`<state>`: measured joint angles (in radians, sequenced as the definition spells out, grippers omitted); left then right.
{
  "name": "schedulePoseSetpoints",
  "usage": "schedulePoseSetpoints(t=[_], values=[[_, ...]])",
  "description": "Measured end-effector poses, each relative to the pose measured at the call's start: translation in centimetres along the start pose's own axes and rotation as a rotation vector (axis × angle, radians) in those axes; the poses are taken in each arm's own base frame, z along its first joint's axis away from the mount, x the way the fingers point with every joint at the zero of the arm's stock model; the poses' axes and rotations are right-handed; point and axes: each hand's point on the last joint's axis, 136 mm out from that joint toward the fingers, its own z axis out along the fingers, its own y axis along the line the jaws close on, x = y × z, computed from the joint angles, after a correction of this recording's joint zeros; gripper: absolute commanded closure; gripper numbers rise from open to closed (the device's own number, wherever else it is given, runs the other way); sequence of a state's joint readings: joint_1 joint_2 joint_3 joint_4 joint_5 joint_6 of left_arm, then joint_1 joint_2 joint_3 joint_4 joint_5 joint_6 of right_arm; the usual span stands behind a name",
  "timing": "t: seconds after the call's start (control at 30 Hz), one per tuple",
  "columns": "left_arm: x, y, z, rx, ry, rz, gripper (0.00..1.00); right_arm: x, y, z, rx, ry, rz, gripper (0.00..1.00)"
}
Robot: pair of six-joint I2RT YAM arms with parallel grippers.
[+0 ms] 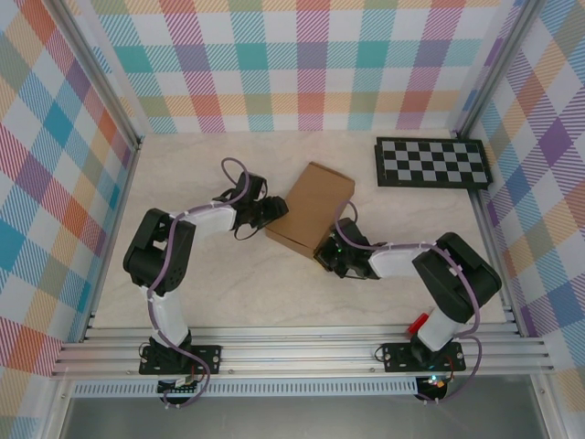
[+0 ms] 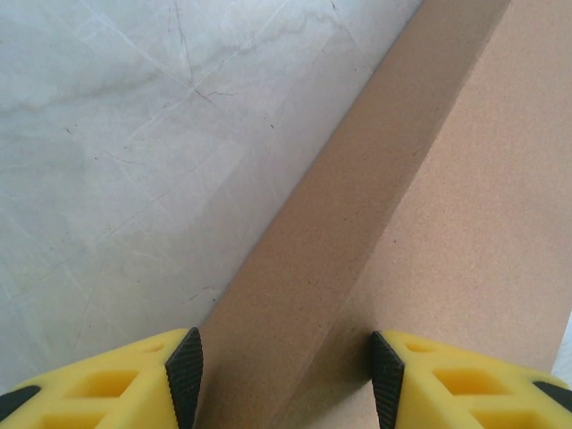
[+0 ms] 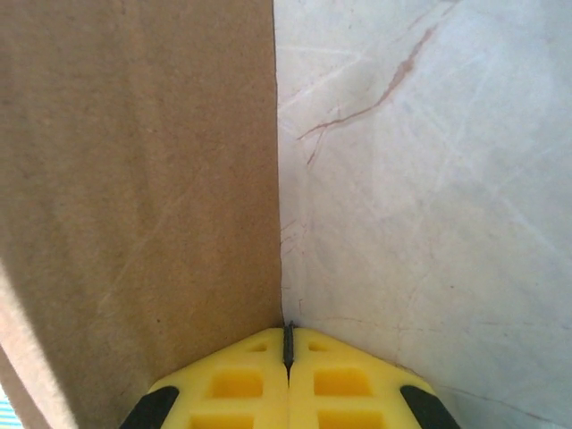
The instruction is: Fold the paper box
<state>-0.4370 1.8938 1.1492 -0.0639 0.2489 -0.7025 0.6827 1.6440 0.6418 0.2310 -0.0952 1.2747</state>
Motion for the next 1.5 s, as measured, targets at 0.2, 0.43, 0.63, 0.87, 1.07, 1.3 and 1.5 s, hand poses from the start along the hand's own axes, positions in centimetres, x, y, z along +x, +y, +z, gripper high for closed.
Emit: schedulePoseSetpoints(t=[0.2, 0.43, 0.63, 0.87, 1.07, 1.3, 1.5], values=[[-1.0, -0.3, 0.4, -0.031, 0.081, 0.056, 0.44, -0.8, 2.2, -5.2, -0.052, -0.099, -0.153, 0.84], [-2.6, 1.2, -0.5, -0.082, 0.132, 0.095, 0.35, -5.1, 2.4, -12.2, 0.019, -0.248, -0.403, 0.63], [-3.2, 3.7, -4.7, -0.195, 0.090, 0.085, 0.18, -12.2, 6.8, -14.4, 0.127, -0.334, -0.706, 0.44], [-2.3, 2.6, -14.3, -0.179, -0.091, 0.081, 0.14, -20.6, 12.2, -10.6, 0.144, -0.309, -0.926, 0.36], [3.5, 3.7, -12.4, -0.110, -0.031, -0.024, 0.14, -24.5, 11.1, -4.5, 0.162, -0.181, -0.963, 0.33], [6.6, 2.7, -6.0, -0.088, 0.075, -0.053, 0.14, -23.8, 9.3, -1.4, 0.105, -0.056, -0.888, 0.33], [2.3, 0.2, -2.3, -0.081, 0.042, -0.042, 0.14, -22.7, 8.2, -0.5, 0.074, -0.017, -0.833, 0.33]])
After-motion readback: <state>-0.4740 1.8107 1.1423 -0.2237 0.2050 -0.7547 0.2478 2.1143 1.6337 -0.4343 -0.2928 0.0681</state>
